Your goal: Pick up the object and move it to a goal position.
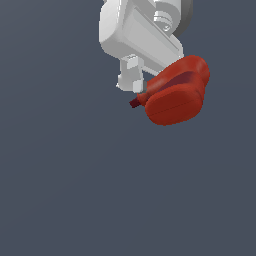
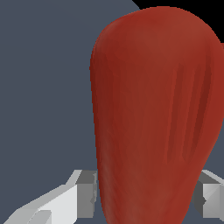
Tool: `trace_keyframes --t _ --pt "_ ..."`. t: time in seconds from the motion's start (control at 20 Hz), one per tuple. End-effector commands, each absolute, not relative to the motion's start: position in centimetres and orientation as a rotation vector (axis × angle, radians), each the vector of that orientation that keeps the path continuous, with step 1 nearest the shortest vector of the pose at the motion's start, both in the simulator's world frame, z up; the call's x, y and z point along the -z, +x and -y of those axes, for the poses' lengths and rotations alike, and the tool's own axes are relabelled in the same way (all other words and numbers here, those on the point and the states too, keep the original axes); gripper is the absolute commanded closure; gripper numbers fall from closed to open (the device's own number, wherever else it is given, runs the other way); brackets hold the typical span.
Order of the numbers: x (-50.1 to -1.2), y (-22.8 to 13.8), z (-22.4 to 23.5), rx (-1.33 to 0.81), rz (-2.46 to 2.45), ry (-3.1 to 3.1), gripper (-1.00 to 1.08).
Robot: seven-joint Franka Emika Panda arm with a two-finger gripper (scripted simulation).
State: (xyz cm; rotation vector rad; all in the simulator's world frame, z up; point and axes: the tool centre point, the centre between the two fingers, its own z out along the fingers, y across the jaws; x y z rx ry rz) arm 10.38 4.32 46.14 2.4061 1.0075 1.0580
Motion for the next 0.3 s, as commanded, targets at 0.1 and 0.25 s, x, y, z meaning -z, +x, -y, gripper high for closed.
trace_keyframes --t 0.1,0.25 --pt "-47.17 10.38 -4.28 -1.082 -1.013 2.396 1.08" --pt "-47.24 10.38 -4.26 -1.083 -1.014 2.396 1.08"
